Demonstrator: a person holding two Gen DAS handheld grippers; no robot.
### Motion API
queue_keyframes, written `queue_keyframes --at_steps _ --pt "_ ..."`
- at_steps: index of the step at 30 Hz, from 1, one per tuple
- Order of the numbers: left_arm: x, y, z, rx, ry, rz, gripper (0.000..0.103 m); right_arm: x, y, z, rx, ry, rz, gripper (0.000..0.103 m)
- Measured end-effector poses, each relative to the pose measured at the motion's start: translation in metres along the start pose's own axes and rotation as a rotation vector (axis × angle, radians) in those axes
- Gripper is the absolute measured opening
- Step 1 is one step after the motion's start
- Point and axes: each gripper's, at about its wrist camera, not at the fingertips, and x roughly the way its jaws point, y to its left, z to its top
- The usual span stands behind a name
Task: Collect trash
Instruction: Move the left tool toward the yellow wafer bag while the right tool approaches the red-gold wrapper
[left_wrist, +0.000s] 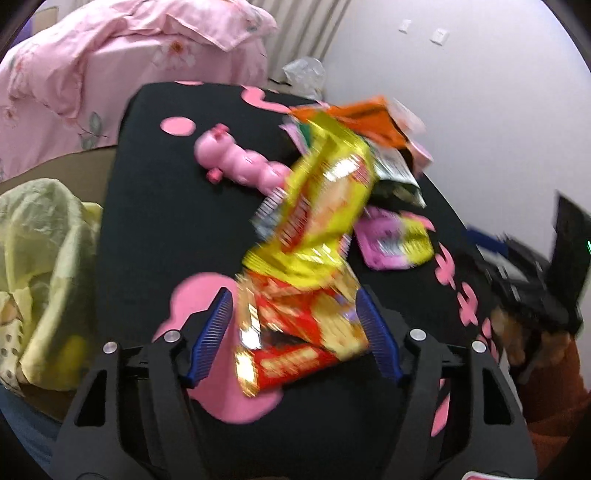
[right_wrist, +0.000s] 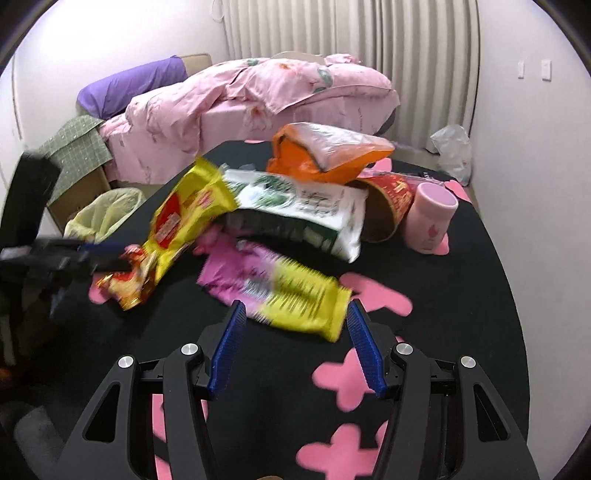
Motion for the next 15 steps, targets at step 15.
queue_keyframes --at_steps 15 --pt "-0.042 -0.022 -0.019 0.144 -0.066 -0.014 0.062 0.059 -0.008 0.001 0.136 0.101 -0.008 0.054"
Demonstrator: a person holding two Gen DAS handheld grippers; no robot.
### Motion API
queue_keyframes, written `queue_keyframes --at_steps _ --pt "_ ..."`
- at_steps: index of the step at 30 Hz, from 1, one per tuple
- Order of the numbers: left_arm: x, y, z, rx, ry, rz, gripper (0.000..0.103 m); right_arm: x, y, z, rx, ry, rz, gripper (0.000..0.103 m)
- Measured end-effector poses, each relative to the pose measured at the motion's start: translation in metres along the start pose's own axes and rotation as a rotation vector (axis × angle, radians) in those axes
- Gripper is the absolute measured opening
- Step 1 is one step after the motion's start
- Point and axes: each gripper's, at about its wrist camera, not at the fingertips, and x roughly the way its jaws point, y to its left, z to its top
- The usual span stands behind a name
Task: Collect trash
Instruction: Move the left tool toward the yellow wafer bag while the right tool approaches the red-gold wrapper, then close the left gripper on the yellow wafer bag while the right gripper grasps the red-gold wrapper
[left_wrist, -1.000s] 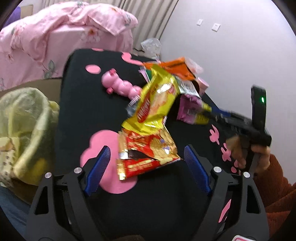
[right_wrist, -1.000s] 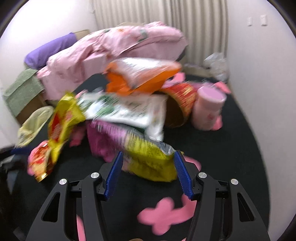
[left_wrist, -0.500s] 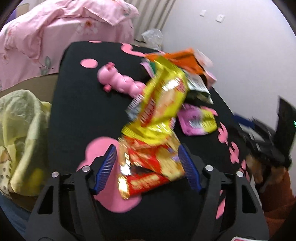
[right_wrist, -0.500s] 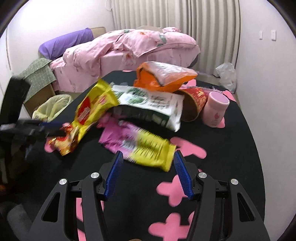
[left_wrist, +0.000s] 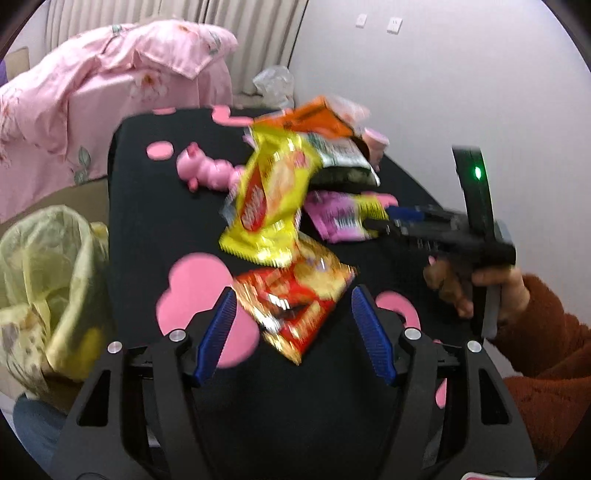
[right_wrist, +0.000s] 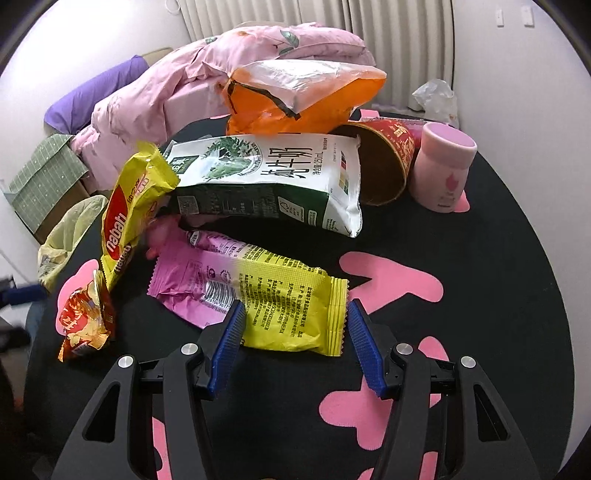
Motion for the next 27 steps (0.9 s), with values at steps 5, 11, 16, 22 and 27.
queue_keyframes --at_steps 5,11,16,22,27 --pt "0.015 0.015 0.048 0.000 -0.086 0.034 0.062 -0.003 -0.004 -0.004 0.027 -0.006 0.013 0.054" --pt "0.067 0.011 0.091 0.036 -0.046 0.075 0.062 -0.005 -0.002 -0.010 0.012 -0.012 0.008 0.054" --pt "0.098 0.015 0.099 0.034 0.038 0.078 0.044 -0.007 -0.008 -0.011 0.038 -0.018 0.035 0.054" --pt "0.068 0.010 0.080 0.028 -0.024 0.082 0.011 -0.007 -0.012 -0.010 0.058 -0.025 0.038 0.043" --pt "0.035 0.013 0.063 -0.020 -0.090 0.093 0.009 -0.015 -0.005 -0.009 0.022 -0.057 0.065 0.012"
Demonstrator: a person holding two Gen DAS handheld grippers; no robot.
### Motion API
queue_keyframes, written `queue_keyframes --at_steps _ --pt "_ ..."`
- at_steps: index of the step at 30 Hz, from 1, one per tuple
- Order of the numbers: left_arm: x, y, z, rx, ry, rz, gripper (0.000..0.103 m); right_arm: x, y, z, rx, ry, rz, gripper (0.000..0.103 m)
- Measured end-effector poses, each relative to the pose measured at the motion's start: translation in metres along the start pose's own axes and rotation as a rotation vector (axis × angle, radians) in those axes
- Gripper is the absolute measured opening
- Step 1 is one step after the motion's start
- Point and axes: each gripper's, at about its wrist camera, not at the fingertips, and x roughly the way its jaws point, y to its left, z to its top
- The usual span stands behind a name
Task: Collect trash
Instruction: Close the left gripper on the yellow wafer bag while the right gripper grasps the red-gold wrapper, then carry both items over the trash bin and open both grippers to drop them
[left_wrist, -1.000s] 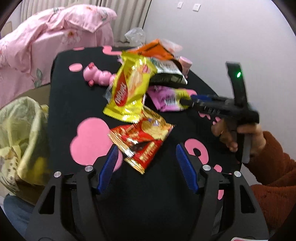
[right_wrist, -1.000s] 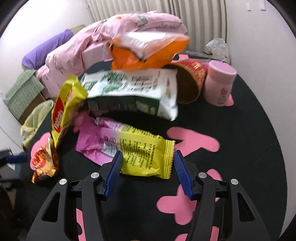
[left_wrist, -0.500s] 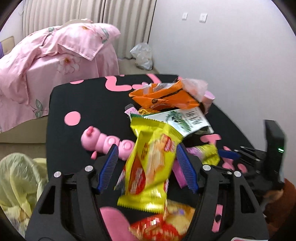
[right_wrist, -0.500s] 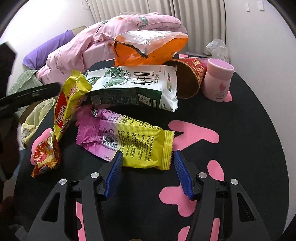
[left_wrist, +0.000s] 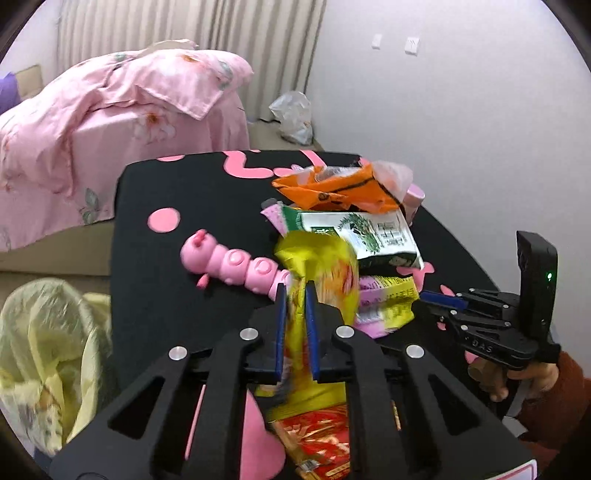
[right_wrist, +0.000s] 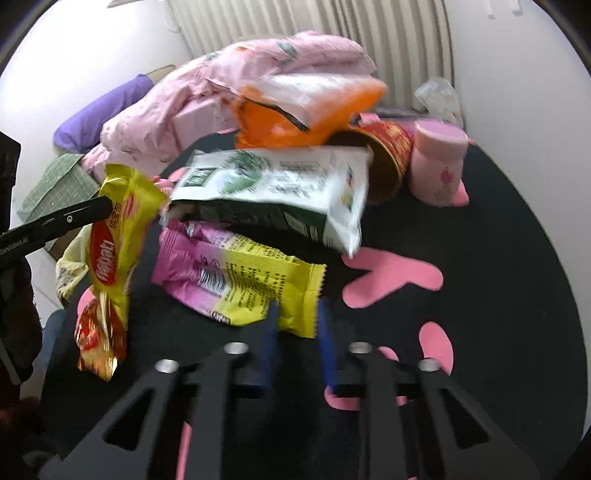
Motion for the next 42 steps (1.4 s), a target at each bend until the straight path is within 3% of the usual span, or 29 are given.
queue_keyframes --at_steps 2,8,12,13,14,15,16,19,22,25,27,28,29,32,42 --pt "-0.014 0.006 -0.004 -0.036 -0.030 0.000 0.009 -0.008 0.009 0.001 -0.039 -0.022 -0.013 0.003" --pt "-0.049 0.017 -0.014 -0.095 -0.111 0.005 0.009 -0.044 0.033 0.014 -0.124 -0.121 -0.024 0.003" --pt "-0.059 0.025 -0.022 -0.120 -0.122 0.005 0.009 -0.051 0.030 0.017 -0.099 -0.128 0.105 0.006" --pt "-0.060 0.026 -0.023 -0.126 -0.124 0.003 0.009 -0.052 0.031 0.015 -0.102 -0.135 0.126 0.016" --pt "-0.061 0.029 -0.024 -0.136 -0.126 0.003 0.009 -0.050 0.033 0.012 -0.109 -0.133 0.158 0.040" --pt "-0.062 0.031 -0.025 -0.145 -0.128 0.002 0.009 -0.048 0.036 0.010 -0.114 -0.118 0.183 0.052" --pt "-0.064 0.035 -0.026 -0.155 -0.131 0.003 0.009 -0.044 0.039 0.008 -0.120 -0.087 0.202 0.058" --pt "-0.069 0.041 -0.029 -0.174 -0.139 0.011 0.009 -0.032 0.063 -0.002 -0.187 0.026 0.248 0.058" --pt "-0.075 0.046 -0.031 -0.189 -0.149 0.021 0.009 -0.027 0.087 -0.015 -0.235 0.048 0.252 0.056" --pt "-0.079 0.050 -0.035 -0.196 -0.152 0.027 0.009 -0.019 0.102 -0.020 -0.249 0.071 0.318 0.046" --pt "-0.080 0.051 -0.037 -0.201 -0.150 0.027 0.009 -0.007 0.108 -0.023 -0.246 0.123 0.352 0.034" --pt "-0.080 0.051 -0.038 -0.204 -0.149 0.027 0.009 -0.001 0.110 -0.025 -0.246 0.147 0.358 0.023" --pt "-0.081 0.052 -0.039 -0.206 -0.149 0.027 0.009 0.003 0.111 -0.026 -0.243 0.161 0.360 0.023" --pt "-0.086 0.052 -0.042 -0.205 -0.156 0.036 0.009 -0.006 0.113 -0.023 -0.257 0.128 0.355 0.020" --pt "-0.116 0.055 -0.035 -0.187 -0.227 0.094 0.009 -0.050 0.105 0.022 -0.304 -0.050 0.199 0.020"
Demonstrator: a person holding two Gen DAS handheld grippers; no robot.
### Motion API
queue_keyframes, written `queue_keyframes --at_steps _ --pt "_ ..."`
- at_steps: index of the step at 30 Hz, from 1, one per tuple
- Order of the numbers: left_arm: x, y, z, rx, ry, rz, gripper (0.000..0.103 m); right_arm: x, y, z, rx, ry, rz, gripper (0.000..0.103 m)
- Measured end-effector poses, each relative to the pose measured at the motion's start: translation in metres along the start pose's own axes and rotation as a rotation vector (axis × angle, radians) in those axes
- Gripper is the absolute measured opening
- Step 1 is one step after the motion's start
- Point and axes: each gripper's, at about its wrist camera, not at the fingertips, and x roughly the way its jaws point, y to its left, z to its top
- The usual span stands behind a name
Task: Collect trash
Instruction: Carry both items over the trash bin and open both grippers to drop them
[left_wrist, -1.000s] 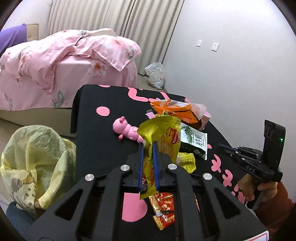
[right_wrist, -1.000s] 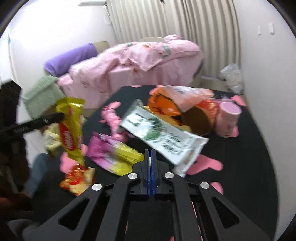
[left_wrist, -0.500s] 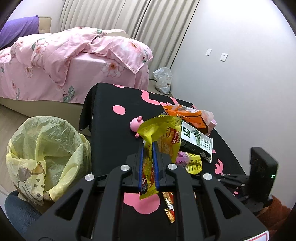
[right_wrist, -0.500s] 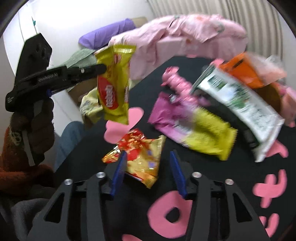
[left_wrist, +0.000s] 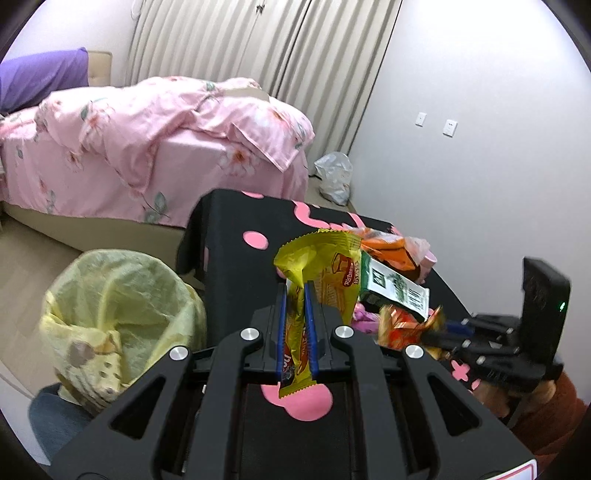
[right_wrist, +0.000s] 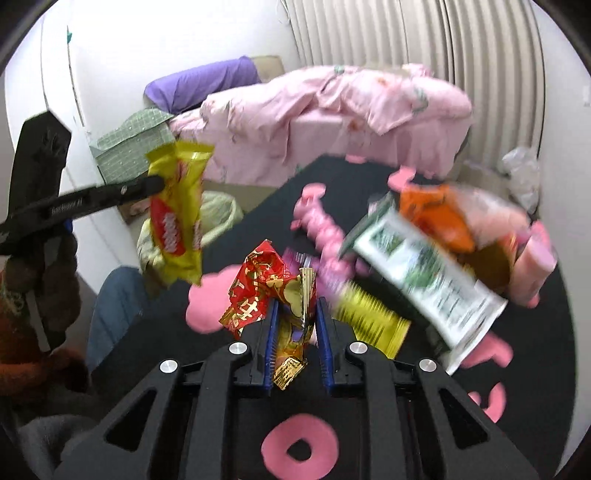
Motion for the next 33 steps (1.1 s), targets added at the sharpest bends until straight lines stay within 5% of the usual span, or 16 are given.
queue_keyframes --at_steps 7,11,16,19,22,25,33 --pt "-0.023 0.035 0.015 0.036 -0.040 0.160 0.009 0.004 0.018 0.053 -0.073 -0.070 -0.007 0.020" --pt "-0.043 0.087 0.031 -0.033 -0.118 0.299 0.009 0.019 0.037 0.087 -0.110 -0.105 0.019 0.020" --pt "-0.035 0.136 0.027 -0.089 -0.157 0.370 0.009 0.057 0.062 0.118 -0.159 -0.083 0.061 0.020" --pt "-0.004 0.161 0.013 -0.114 -0.092 0.354 0.009 0.094 0.084 0.134 -0.214 -0.031 0.093 0.020" --pt "0.035 0.177 -0.014 -0.164 0.099 0.323 0.009 0.133 0.107 0.145 -0.301 0.027 0.107 0.020" --pt "0.058 0.185 -0.043 -0.146 0.286 0.385 0.008 0.169 0.123 0.155 -0.362 0.092 0.131 0.020" --pt "0.036 0.201 -0.052 -0.189 0.261 0.441 0.008 0.255 0.151 0.147 -0.416 0.259 0.201 0.020"
